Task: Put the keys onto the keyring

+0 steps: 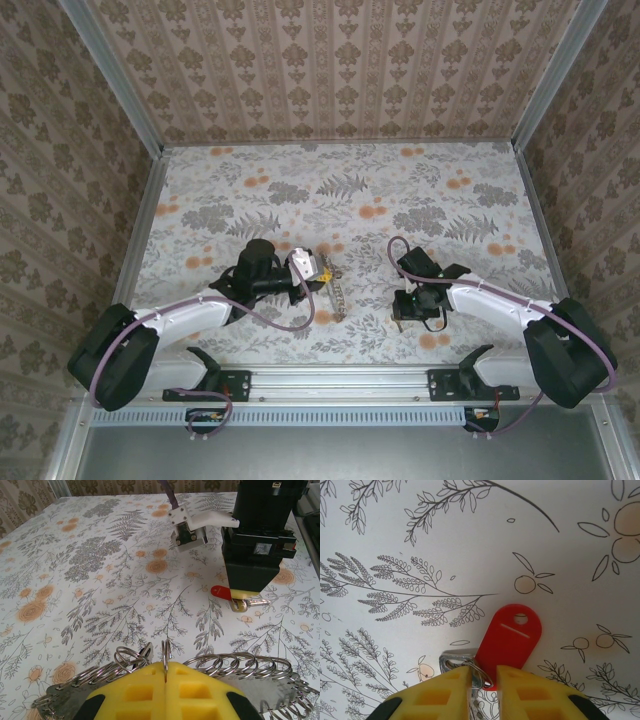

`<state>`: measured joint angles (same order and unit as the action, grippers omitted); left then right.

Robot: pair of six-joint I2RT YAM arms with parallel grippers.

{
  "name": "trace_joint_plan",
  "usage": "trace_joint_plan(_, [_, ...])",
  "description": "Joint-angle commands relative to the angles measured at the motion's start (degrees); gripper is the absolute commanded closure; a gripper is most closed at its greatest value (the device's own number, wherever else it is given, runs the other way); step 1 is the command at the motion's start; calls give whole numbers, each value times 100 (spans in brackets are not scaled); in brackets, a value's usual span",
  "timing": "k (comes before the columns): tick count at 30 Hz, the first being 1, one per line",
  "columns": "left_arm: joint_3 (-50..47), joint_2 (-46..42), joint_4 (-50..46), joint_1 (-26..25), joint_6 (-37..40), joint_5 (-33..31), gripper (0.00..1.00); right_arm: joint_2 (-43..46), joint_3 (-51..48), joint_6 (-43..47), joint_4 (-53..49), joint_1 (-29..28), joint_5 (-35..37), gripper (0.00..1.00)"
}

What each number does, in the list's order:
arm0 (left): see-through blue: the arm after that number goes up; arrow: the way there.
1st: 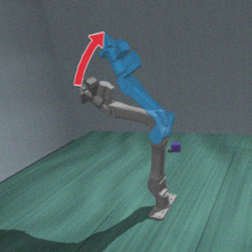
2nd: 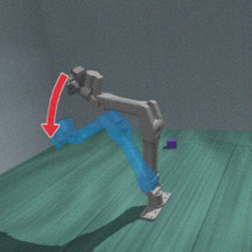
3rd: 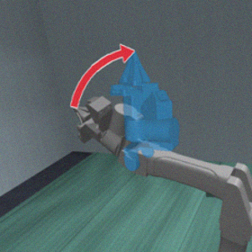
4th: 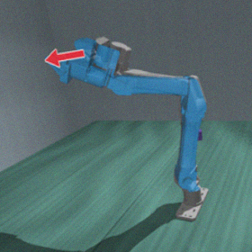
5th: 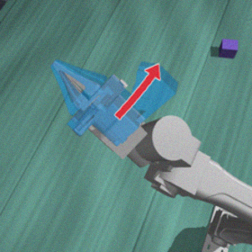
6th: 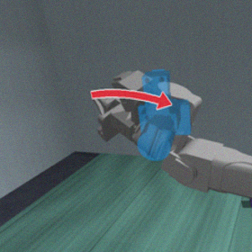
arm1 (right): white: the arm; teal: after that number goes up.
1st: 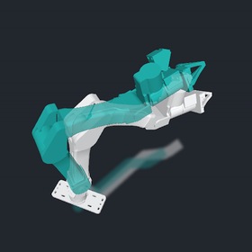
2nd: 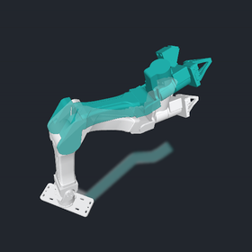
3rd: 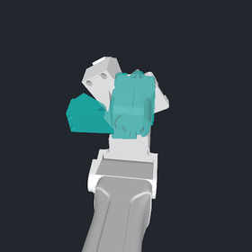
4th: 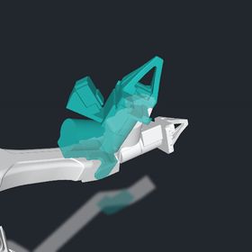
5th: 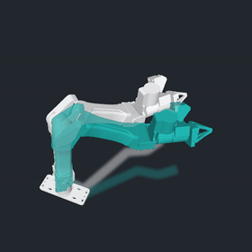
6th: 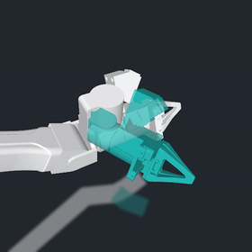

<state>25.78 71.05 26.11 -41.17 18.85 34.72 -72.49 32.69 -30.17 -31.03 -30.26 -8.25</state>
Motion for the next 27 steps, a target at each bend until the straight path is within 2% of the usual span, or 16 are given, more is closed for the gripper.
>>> trace_joint_plan(1, [152,-121,116,23,-66,175,100,-7,185,23,-94,-32,-124,79])
trace_joint_plan(9, [153,-129,106,21,-57,175,100,-107,238,55,-50,-50,-208,85])
trace_joint_plan(27, [145,-144,91,28,-66,175,100,-322,403,39,179,-104,-341,80])
